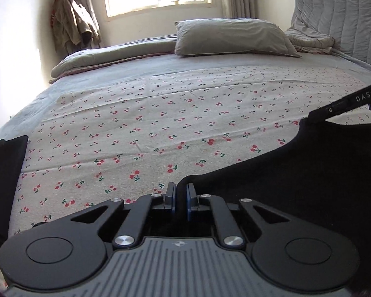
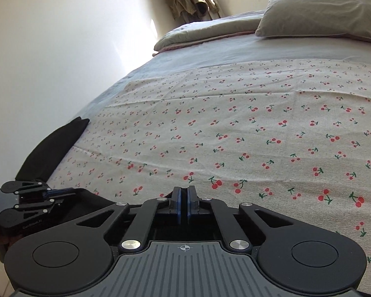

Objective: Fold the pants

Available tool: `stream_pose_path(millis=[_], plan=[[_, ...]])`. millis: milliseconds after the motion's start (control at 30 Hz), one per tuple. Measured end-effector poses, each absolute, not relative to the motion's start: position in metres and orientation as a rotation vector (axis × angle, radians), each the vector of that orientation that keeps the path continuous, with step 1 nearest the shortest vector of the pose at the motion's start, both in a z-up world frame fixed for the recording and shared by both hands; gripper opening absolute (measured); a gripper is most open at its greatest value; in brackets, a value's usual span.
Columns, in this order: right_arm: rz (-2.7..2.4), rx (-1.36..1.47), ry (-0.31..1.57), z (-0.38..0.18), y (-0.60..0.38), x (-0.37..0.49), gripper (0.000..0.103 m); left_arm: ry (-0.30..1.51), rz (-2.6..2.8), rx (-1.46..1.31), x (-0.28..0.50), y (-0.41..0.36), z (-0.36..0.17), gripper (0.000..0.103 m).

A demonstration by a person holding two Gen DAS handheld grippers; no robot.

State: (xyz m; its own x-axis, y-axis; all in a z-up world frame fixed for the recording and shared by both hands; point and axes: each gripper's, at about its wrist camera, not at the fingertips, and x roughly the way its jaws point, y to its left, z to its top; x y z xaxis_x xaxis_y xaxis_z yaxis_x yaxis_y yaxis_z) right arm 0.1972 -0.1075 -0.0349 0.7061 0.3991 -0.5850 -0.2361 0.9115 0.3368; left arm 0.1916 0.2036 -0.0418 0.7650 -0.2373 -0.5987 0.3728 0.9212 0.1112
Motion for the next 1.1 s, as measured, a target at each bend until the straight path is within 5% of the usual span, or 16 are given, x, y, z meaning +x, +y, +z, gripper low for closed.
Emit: stream_pose_path(millis=[133, 233, 300, 500, 633, 933, 1100], plan=[[0.278, 0.183, 0.623, -0.028, -0.096, 0.188, 0.005, 0.612, -0.261, 0.323, 0.193, 0.186, -0.051, 0.019], [0.294, 0.183, 0.595, -0.017, -0.094, 0.174, 0.013, 0.603, -0.254, 0.306, 0.189, 0.191, -0.042, 0.039], [0.32, 0.151, 0.59, -0.013, -0.089, 0.163, 0.018, 0.581, -0.233, 0.247, 0.183, 0.201, -0.031, 0.061], [0.404, -0.04, 0.649, -0.02, -0.061, 0.128, 0.025, 0.574, -0.378, 0.149, 0.147, 0.211, -0.007, 0.08], [0.391, -0.124, 0.748, -0.035, -0.062, 0.115, 0.04, 0.633, -0.401, 0.334, 0.133, 0.197, -0.028, 0.081], [0.246, -0.136, 0.816, -0.034, -0.129, 0.065, 0.049, 0.673, -0.292, 0.327, 0.125, 0.187, -0.016, 0.084], [0.155, -0.063, 0.792, -0.012, -0.17, 0.036, 0.07, 0.674, -0.334, 0.24, 0.099, 0.153, 0.013, 0.098]])
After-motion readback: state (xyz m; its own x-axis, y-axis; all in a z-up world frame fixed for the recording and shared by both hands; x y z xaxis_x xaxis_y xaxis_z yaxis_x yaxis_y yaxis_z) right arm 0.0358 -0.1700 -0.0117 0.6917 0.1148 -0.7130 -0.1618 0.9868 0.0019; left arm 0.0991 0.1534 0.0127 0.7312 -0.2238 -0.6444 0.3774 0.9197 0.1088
